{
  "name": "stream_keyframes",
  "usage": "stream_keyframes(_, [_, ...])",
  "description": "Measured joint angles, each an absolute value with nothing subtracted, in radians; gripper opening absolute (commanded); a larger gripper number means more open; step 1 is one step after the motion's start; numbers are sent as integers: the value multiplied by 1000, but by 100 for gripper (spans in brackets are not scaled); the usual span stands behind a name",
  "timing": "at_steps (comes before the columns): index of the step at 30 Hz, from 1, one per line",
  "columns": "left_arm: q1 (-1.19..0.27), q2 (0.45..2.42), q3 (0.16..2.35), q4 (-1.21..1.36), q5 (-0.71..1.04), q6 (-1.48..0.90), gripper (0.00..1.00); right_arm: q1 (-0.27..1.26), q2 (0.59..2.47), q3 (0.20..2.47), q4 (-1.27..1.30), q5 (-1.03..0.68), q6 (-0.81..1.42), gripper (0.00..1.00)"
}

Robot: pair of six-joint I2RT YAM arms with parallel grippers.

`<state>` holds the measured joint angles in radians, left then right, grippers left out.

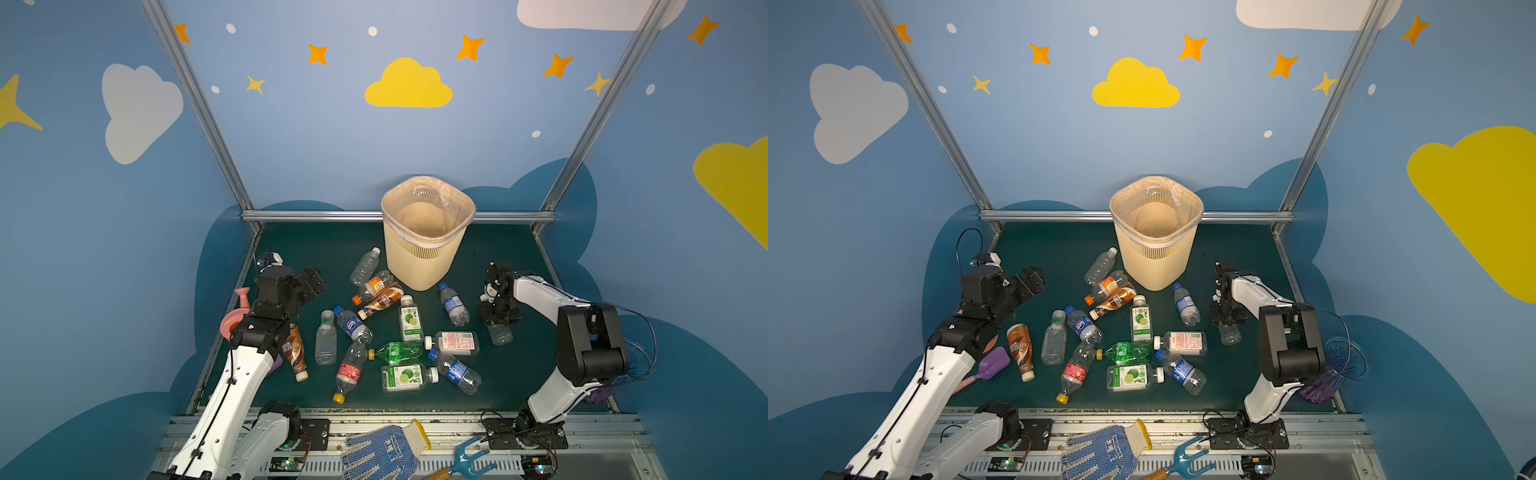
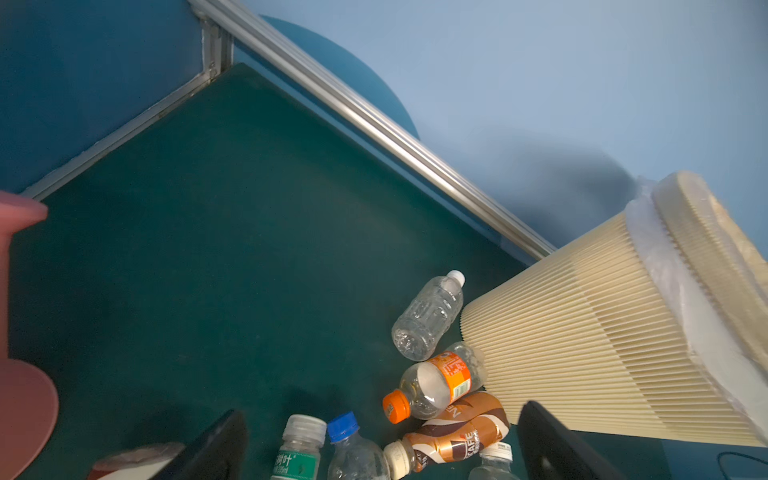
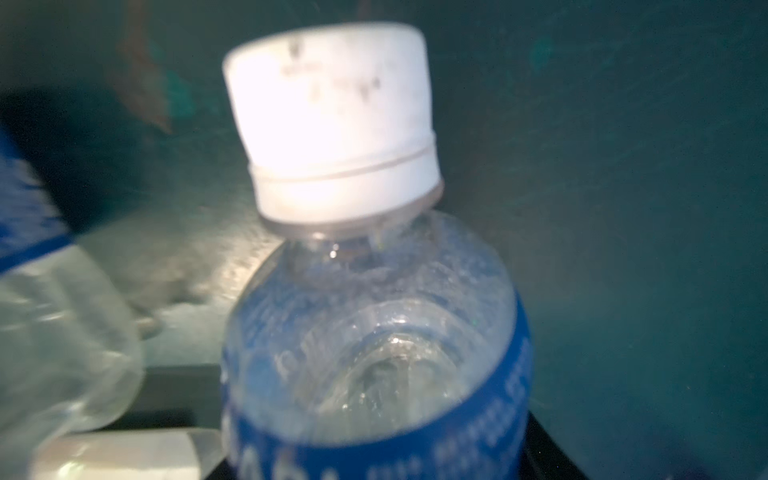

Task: Throw the plastic bottles in the bin
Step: 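Lift the water bottle with the right gripper over the bin and release it, then return the right arm while the left gripper reaches for the green-labelled clear bottle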

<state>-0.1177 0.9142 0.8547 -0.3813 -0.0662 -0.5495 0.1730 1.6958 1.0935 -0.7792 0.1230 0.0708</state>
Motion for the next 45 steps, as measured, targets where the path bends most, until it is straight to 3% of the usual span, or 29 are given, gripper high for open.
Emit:
stream_keyframes(7, [-83, 916, 790, -386, -70, -612, 100, 99, 1510, 1361, -775, 5, 102, 48])
stream_keyframes(14, [-72, 933, 744, -399, -93, -641, 100, 4, 1291, 1720, -608, -59, 210, 48])
stream_keyframes(20, [-72, 958, 729, -426, -104, -651, 100, 67, 1338, 1913, -449, -218, 336, 51])
stream_keyframes(23, [-72, 968, 729, -445, -108, -656, 100, 204, 1497, 2015, -454, -270, 326, 57])
stream_keyframes(28, [-72, 970, 729, -480, -120, -662, 100, 346, 1863, 2241, -650, -296, 250, 91])
stream_keyframes(33, [-73, 957, 733, -518, -139, -659, 100, 329, 1888, 2231, -756, -238, 227, 95])
stream_keyframes(41, [-163, 954, 792, -598, -221, -640, 100, 306, 1567, 2261, -698, -165, 201, 95])
stream_keyframes(45, [-257, 963, 810, -644, -278, -635, 100, 285, 1442, 2118, -622, -161, 205, 96])
